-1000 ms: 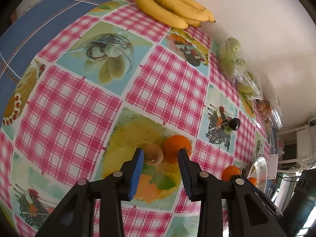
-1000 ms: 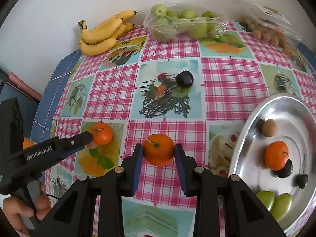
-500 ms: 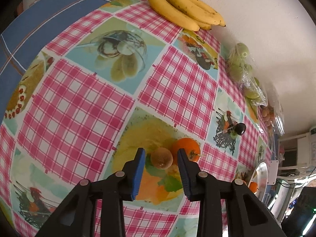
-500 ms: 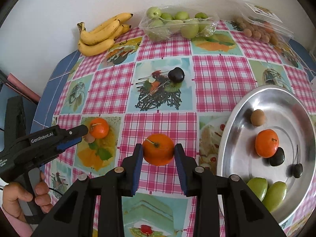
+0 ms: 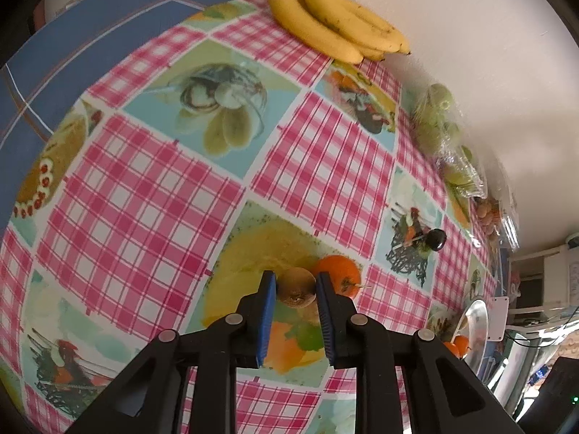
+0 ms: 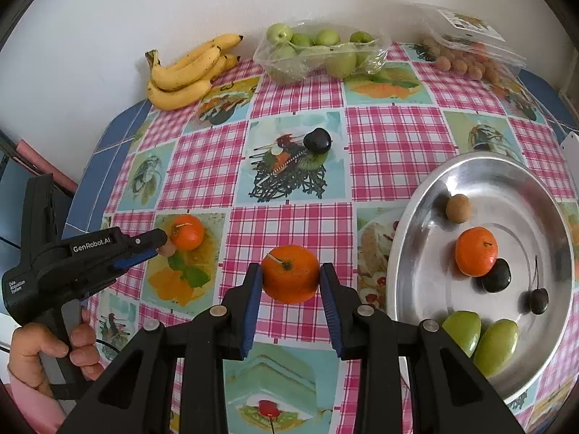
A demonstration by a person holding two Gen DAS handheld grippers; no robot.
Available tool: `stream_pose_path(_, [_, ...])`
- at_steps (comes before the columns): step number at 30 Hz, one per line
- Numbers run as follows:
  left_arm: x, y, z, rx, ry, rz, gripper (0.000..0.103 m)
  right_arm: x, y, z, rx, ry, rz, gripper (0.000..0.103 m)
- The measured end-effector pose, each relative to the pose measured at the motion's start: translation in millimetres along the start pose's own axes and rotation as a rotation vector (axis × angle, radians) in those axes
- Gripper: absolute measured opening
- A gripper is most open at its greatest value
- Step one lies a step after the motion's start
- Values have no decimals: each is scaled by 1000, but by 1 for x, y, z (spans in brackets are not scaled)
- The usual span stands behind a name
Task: Organize fruits
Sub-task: 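Grasp the brown kiwi with the left gripper while the right gripper holds the mandarin, then carry the mandarin with the right gripper and the kiwi with the left gripper into the bowl, releasing both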
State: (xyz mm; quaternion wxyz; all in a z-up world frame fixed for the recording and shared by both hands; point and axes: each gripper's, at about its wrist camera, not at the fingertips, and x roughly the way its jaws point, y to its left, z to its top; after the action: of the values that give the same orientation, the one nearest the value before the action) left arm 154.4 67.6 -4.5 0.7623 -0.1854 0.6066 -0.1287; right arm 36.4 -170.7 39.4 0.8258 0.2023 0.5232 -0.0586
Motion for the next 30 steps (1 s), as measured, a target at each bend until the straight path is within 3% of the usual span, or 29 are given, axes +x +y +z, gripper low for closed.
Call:
stream_pose_path(17, [-28, -56, -15, 134, -69, -25, 24, -38, -45, -5, 99, -52, -55, 34])
stream_pose_path(22, [-28, -93, -34, 247, -71, -23, 24, -54, -77, -9, 167, -73, -108, 34])
stream_pose_path(30, [-6, -151, -74, 424, -7, -23, 24, -77, -137, -17, 298, -106, -185, 34])
